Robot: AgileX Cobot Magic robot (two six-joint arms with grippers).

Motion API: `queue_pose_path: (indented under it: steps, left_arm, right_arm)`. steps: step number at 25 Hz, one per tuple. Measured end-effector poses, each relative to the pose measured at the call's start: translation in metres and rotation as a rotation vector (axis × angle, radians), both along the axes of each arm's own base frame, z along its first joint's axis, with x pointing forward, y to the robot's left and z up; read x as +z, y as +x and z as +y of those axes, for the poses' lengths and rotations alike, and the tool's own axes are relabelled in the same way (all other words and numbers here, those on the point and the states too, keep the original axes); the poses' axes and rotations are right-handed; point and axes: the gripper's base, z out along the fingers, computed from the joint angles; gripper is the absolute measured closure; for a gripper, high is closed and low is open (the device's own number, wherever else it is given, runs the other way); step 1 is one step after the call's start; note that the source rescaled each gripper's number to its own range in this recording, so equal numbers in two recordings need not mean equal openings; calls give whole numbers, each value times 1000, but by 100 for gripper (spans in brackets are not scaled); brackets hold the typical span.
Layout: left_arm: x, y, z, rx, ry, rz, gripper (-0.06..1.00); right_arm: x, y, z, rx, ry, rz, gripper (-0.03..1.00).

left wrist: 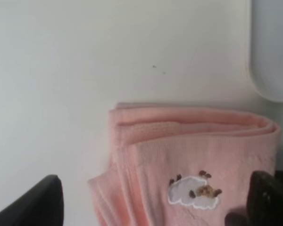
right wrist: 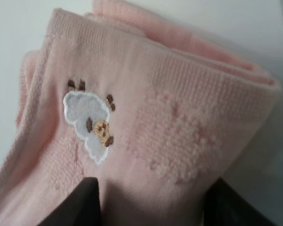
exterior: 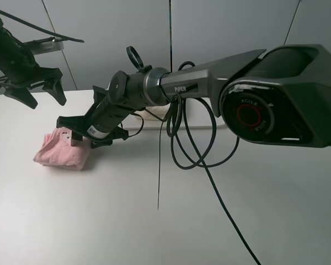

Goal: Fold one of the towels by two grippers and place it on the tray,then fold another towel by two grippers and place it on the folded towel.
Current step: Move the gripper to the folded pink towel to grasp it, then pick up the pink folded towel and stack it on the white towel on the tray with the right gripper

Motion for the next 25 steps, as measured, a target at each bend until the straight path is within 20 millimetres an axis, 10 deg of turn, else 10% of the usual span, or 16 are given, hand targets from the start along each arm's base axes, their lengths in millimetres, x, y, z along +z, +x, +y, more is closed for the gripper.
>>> queue_pose_path:
  steps: [6, 18, 25]
  left_arm:
    - [0, 0, -2, -3, -21, 2, -5]
    - [1, 1, 4, 22, -64, -11, -5]
    - [5, 1, 29, 93, -201, -35, -5]
  right_arm:
    - [-1, 1, -1, 8, -17, -19, 94]
    - [10, -1, -4, 95, -40, -41, 94]
    - [41, 35, -39, 61, -18, -76, 94]
